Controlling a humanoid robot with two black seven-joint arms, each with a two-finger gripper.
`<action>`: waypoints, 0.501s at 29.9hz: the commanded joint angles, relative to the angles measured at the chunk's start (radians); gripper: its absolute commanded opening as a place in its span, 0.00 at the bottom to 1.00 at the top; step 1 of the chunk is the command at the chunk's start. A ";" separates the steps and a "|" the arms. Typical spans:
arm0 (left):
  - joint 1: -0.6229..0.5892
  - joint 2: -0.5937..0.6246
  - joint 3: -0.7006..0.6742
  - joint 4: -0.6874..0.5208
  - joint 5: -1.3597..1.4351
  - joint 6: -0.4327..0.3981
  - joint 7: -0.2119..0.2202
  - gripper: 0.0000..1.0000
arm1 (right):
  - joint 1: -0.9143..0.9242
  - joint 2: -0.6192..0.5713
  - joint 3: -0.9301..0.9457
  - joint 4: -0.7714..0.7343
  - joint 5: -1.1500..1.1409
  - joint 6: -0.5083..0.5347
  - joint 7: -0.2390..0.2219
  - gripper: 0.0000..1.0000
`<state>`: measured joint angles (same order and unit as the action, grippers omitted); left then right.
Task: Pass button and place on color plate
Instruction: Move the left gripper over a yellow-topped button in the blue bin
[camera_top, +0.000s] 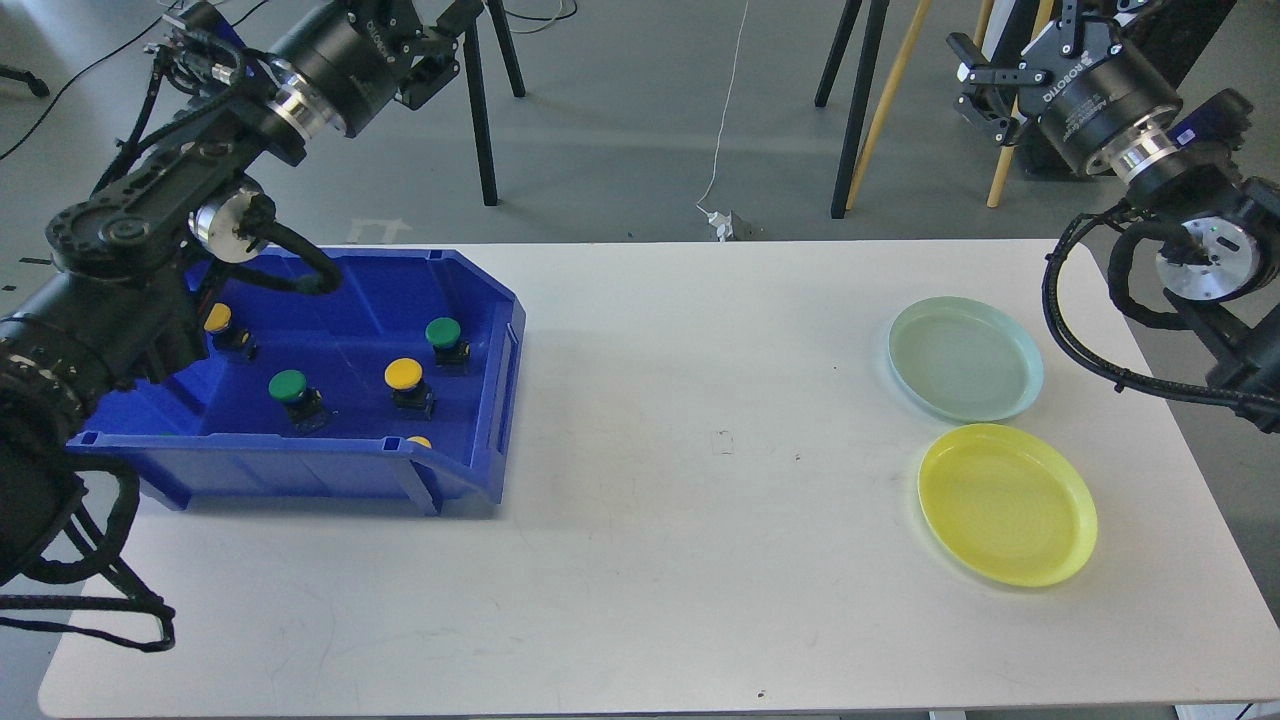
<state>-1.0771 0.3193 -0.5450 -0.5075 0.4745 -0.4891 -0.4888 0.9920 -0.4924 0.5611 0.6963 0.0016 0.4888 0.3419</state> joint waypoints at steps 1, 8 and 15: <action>0.035 -0.006 -0.001 0.000 -0.134 0.000 0.000 1.00 | -0.004 0.002 0.019 -0.001 0.000 0.000 0.000 1.00; 0.051 -0.074 -0.010 0.052 -0.215 0.000 0.000 1.00 | -0.012 0.000 0.049 -0.056 0.003 0.000 0.000 1.00; 0.140 -0.069 -0.090 -0.181 -0.163 0.000 0.000 1.00 | -0.088 0.000 0.054 -0.061 0.052 0.000 -0.003 1.00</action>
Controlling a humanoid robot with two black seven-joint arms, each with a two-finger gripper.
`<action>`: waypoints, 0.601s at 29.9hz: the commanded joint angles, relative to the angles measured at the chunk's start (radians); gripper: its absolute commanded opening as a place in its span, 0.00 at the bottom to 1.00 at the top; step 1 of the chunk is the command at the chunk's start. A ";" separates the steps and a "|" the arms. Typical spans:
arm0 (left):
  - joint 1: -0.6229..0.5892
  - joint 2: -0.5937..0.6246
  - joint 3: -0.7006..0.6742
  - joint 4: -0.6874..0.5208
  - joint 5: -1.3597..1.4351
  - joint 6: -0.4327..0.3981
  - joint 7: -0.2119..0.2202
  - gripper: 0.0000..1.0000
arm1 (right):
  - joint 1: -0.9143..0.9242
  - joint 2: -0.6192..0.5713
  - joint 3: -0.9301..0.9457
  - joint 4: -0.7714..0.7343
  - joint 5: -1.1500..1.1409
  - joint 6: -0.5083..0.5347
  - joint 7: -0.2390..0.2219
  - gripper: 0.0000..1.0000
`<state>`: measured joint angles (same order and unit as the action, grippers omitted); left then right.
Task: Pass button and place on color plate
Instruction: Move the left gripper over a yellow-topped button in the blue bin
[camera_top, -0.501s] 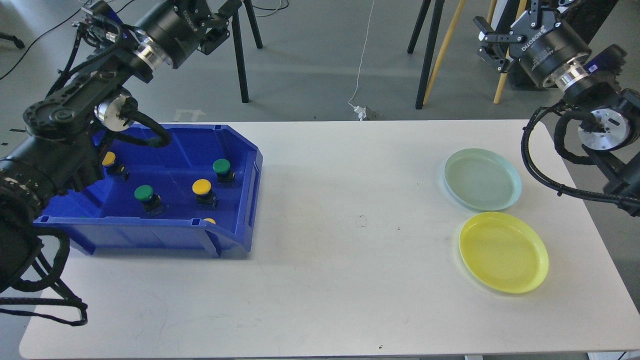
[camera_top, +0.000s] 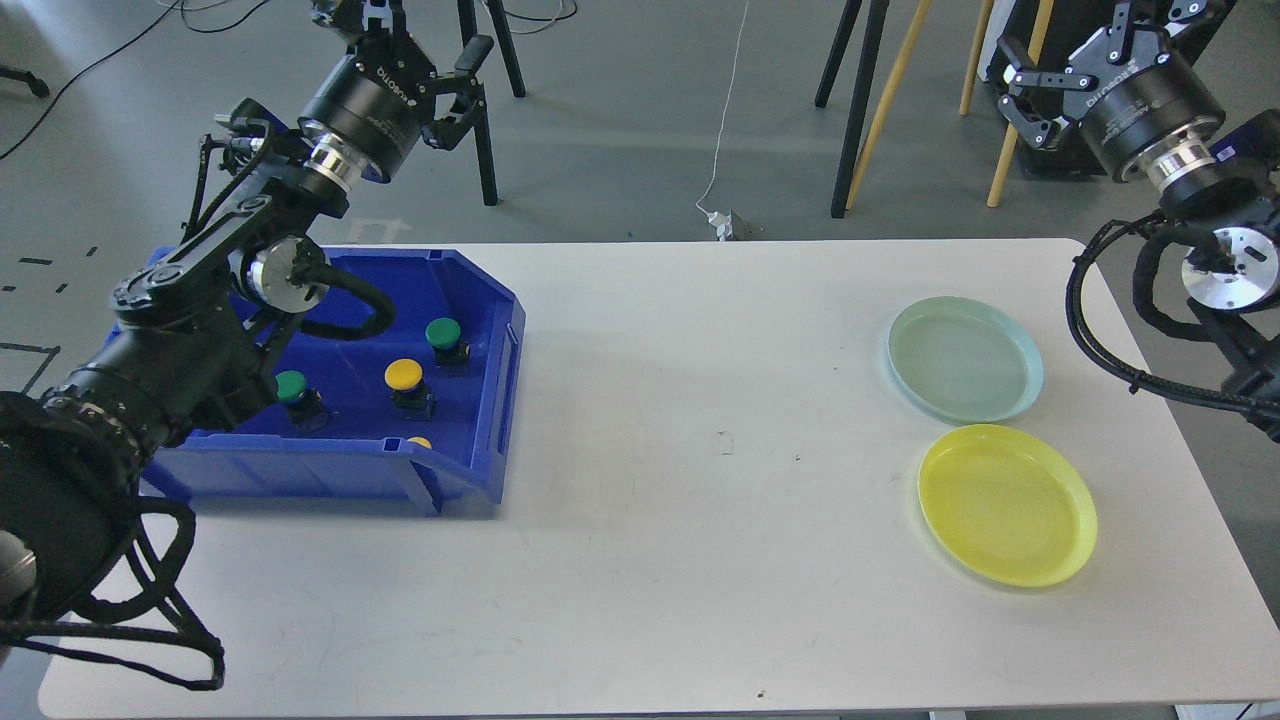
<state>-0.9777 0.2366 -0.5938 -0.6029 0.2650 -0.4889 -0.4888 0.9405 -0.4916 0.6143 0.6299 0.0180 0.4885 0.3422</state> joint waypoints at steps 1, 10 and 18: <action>0.053 0.035 -0.053 -0.110 0.086 0.000 0.000 1.00 | -0.049 -0.002 0.002 0.005 0.051 0.000 -0.003 1.00; -0.030 0.368 0.061 -0.403 0.520 0.000 0.000 1.00 | -0.094 -0.044 0.010 0.002 0.111 0.000 -0.008 1.00; -0.465 0.448 0.823 -0.377 1.035 0.000 0.000 1.00 | -0.115 -0.045 0.012 0.001 0.109 0.000 -0.006 1.00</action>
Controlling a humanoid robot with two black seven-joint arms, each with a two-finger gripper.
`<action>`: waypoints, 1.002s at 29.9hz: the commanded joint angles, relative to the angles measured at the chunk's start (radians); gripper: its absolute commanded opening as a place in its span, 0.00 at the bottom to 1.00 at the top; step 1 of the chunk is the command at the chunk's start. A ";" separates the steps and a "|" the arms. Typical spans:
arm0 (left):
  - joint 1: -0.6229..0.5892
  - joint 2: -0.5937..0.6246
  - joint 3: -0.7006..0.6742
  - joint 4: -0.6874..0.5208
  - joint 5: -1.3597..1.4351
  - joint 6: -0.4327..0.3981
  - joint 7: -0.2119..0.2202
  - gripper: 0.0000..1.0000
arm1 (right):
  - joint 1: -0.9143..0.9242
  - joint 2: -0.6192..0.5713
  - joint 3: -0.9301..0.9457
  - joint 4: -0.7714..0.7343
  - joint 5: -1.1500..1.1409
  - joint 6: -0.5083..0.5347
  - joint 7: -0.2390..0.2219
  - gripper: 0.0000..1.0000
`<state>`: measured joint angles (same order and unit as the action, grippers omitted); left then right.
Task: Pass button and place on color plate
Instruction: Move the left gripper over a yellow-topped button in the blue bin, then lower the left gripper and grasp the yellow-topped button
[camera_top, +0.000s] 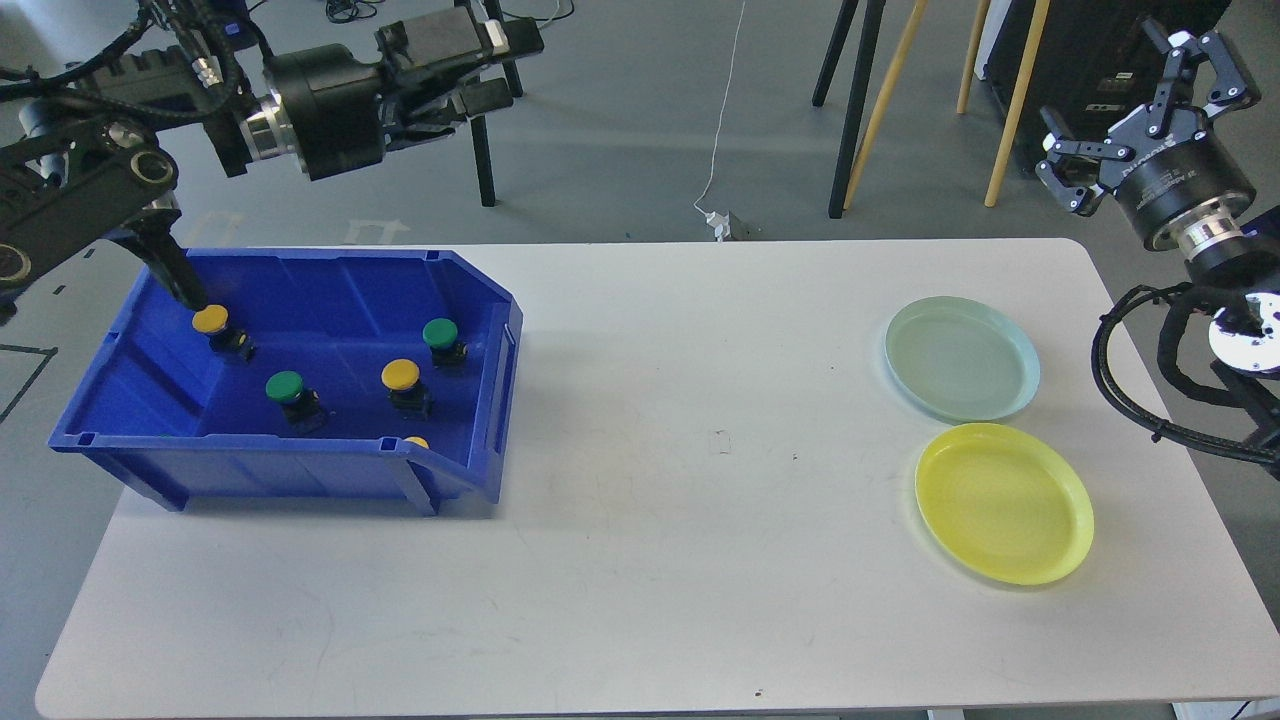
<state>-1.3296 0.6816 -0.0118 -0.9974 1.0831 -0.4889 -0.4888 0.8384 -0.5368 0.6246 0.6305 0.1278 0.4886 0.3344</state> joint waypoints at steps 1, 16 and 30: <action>-0.124 -0.001 0.292 0.019 0.283 0.000 0.000 0.99 | -0.019 0.000 0.001 0.000 0.001 0.000 0.002 1.00; 0.052 -0.220 0.405 0.336 0.564 0.000 0.000 0.98 | -0.045 -0.005 0.011 -0.011 0.000 0.000 0.000 1.00; 0.133 -0.294 0.405 0.442 0.563 0.000 0.000 0.98 | -0.058 -0.017 0.011 -0.009 0.000 0.000 0.000 1.00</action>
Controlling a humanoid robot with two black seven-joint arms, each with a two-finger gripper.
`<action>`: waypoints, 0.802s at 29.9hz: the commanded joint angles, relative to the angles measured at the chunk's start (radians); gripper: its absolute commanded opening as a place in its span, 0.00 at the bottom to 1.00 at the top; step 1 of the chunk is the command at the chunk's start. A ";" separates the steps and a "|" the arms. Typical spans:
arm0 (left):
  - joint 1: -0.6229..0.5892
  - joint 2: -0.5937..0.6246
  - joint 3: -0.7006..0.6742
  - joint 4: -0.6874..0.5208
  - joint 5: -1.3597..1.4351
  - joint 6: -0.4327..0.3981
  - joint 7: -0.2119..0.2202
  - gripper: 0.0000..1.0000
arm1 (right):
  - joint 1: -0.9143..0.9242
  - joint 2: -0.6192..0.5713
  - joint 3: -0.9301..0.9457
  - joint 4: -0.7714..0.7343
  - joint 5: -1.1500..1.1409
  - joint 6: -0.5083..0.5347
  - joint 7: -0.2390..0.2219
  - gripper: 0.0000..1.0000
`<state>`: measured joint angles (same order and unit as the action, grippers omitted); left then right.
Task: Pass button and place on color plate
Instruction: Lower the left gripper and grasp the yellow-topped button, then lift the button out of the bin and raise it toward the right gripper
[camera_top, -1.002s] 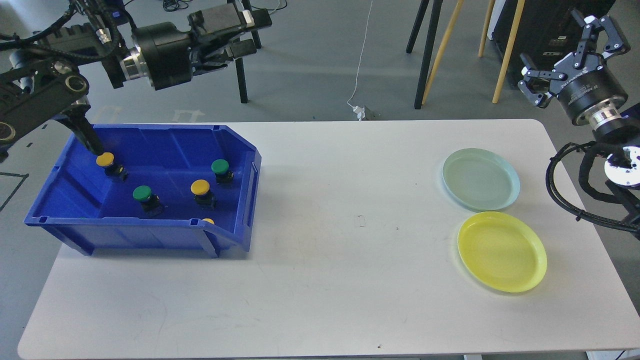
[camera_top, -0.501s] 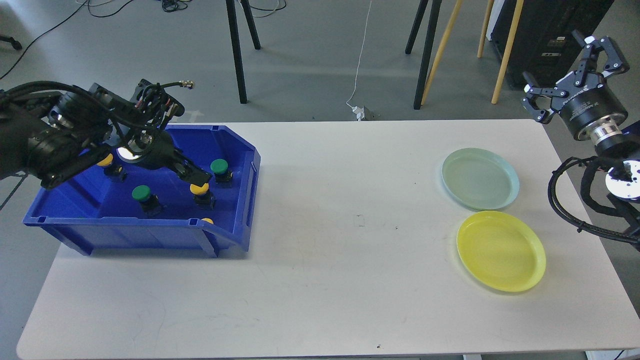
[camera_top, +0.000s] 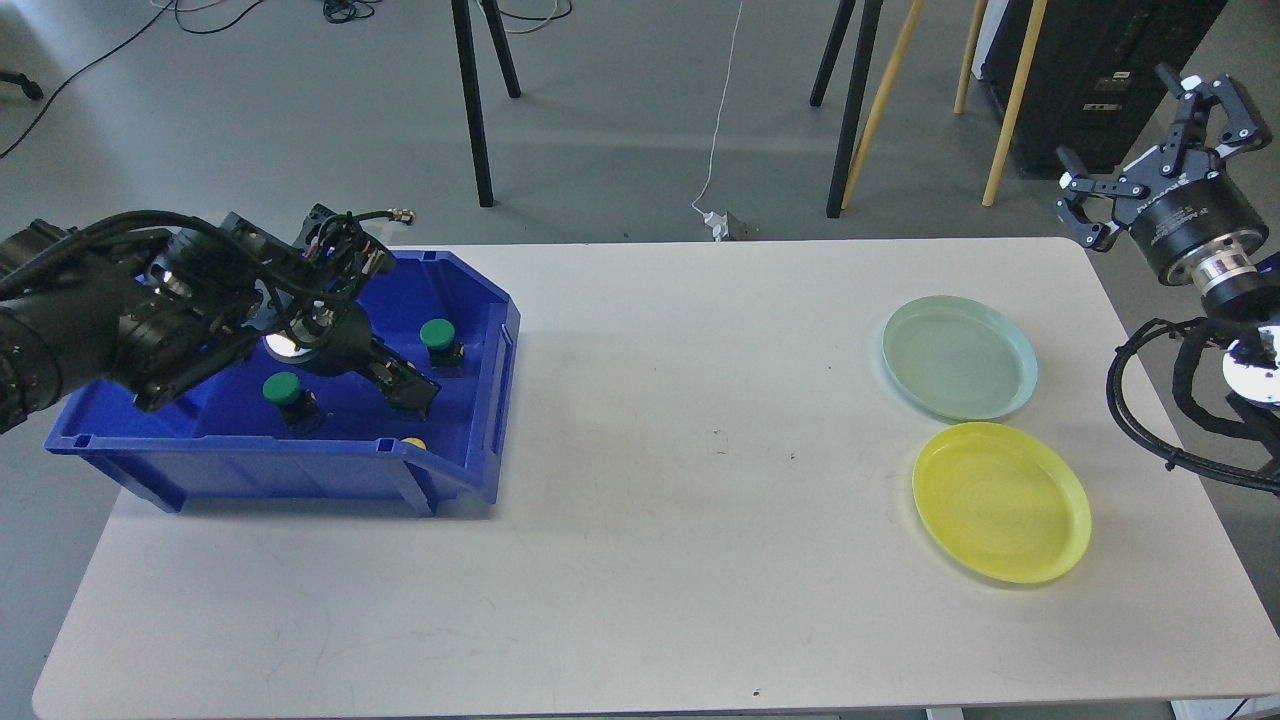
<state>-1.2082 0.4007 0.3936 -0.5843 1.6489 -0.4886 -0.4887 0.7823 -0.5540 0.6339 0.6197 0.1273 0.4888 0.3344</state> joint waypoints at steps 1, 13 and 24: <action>0.013 -0.016 -0.001 0.038 -0.003 0.000 0.000 0.98 | -0.003 0.000 0.001 0.000 0.000 0.000 0.000 1.00; 0.045 -0.057 0.002 0.101 -0.003 0.000 0.000 0.66 | -0.029 -0.001 0.003 0.002 0.000 0.000 0.002 1.00; 0.047 -0.057 0.004 0.104 0.002 0.000 0.000 0.07 | -0.047 -0.001 0.003 0.000 0.000 0.000 0.002 1.00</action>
<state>-1.1626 0.3424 0.3973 -0.4786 1.6501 -0.4887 -0.4887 0.7435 -0.5556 0.6367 0.6198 0.1273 0.4887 0.3359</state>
